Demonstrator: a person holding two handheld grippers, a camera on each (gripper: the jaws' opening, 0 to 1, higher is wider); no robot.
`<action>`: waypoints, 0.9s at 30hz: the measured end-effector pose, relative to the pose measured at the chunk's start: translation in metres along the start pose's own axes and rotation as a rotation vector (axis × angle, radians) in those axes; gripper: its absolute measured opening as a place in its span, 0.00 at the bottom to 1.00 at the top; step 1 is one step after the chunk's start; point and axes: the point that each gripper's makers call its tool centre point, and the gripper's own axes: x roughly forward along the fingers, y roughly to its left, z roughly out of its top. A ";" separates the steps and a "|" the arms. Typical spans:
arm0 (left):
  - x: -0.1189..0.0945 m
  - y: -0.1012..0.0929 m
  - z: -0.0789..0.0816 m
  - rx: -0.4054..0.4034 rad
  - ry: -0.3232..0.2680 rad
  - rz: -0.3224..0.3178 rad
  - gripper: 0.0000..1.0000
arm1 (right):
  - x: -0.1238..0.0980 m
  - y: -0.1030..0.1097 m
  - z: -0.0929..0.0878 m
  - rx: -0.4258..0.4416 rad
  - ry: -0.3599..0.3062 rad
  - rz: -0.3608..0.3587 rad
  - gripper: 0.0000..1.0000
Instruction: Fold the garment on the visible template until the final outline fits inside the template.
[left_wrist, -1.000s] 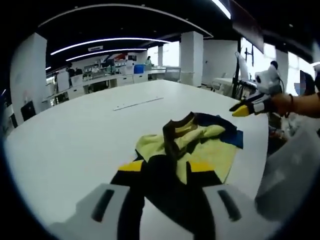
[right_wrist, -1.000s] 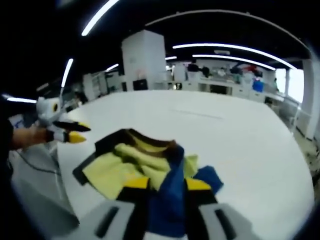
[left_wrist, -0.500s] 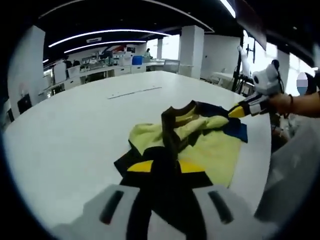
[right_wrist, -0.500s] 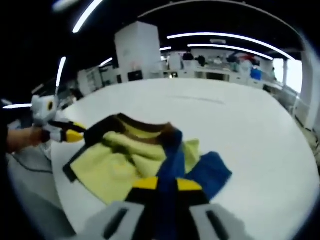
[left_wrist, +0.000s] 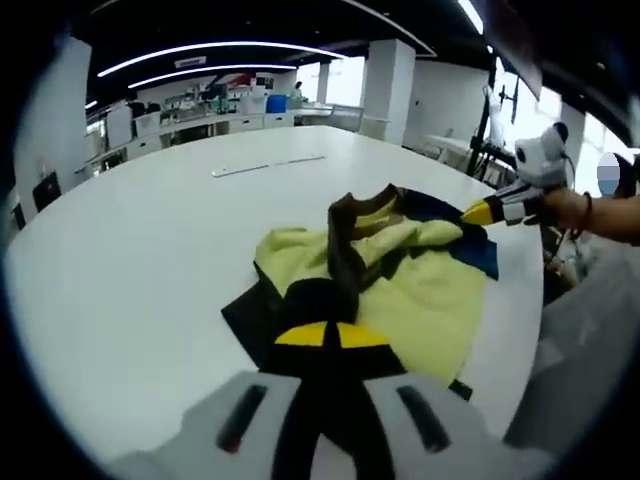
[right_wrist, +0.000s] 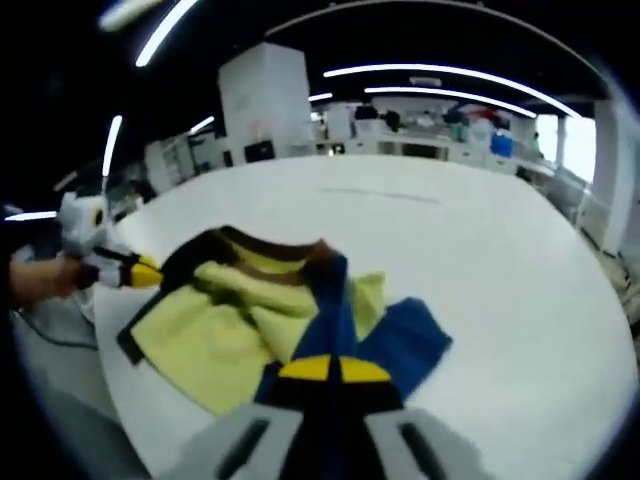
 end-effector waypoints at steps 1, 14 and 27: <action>-0.002 -0.001 0.004 0.001 -0.008 -0.002 0.00 | -0.001 -0.002 0.002 -0.011 -0.006 -0.006 0.00; -0.020 0.002 0.064 -0.019 -0.096 -0.001 0.00 | -0.019 -0.011 0.053 -0.085 -0.073 -0.024 0.00; -0.024 0.047 0.114 -0.077 -0.257 0.049 0.00 | -0.015 -0.039 0.104 -0.160 -0.113 -0.064 0.00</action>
